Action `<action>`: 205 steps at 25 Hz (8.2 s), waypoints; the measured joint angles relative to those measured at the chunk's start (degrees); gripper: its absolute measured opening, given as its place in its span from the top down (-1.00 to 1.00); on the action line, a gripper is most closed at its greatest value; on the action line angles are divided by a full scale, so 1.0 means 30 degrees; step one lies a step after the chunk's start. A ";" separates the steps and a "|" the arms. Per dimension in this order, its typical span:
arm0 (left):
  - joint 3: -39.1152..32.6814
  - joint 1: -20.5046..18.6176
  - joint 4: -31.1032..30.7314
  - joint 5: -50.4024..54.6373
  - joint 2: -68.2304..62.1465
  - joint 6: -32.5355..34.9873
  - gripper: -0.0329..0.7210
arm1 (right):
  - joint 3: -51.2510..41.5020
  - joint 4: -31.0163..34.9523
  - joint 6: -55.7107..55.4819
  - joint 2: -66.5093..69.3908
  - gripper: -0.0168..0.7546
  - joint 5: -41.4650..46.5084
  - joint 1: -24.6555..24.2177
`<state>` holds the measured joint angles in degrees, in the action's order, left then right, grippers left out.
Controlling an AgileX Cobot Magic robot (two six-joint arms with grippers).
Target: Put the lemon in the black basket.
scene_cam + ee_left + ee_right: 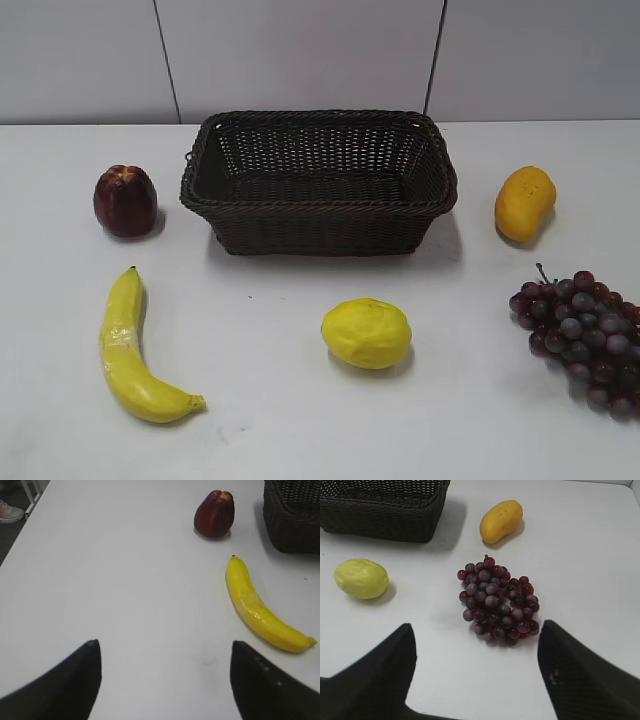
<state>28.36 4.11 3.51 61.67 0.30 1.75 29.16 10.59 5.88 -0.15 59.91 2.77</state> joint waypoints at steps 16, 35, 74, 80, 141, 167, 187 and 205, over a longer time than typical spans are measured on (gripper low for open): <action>0.0000 0.0000 0.0017 -0.0041 0.0000 0.0000 -0.66 | 0.0000 0.0000 0.0000 0.0000 -0.52 0.0000 0.0000; 0.3972 0.0000 0.1554 -0.1160 -1.2910 0.2831 -0.66 | 0.0000 0.0000 0.0000 0.0000 -0.52 0.0000 0.0000; 1.8263 1.5878 0.0258 -0.0919 -3.4645 1.5508 -0.66 | -0.0015 0.0000 0.0000 0.0000 -0.53 0.0000 0.0000; 1.9136 1.6100 0.1779 -0.1803 -3.6143 1.7970 -0.66 | -0.0015 0.0000 0.0000 0.0000 -0.53 0.0000 0.0000; 2.5371 1.3183 -0.0468 -0.6422 -3.8697 1.2797 -0.55 | -0.0015 0.0009 -0.0015 0.0000 -0.52 0.0000 0.0000; 2.5524 1.0418 0.5737 -1.1536 -4.4280 1.1750 -0.55 | -0.0015 -0.0034 -0.0015 0.0000 -0.52 0.0000 0.0000; 2.5524 0.8265 0.6901 -0.9379 -4.0895 1.0028 -0.71 | -0.0015 -0.0034 -0.0015 0.0000 -0.52 0.0000 0.0000; 2.5536 0.2839 -0.0875 0.2361 -3.9120 0.1780 -0.65 | -0.0015 -0.0050 -0.0015 0.0000 -0.52 0.0000 0.0000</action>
<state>104.97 12.63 0.88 68.75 -117.06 7.09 29.12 10.44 5.83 -0.15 59.91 2.77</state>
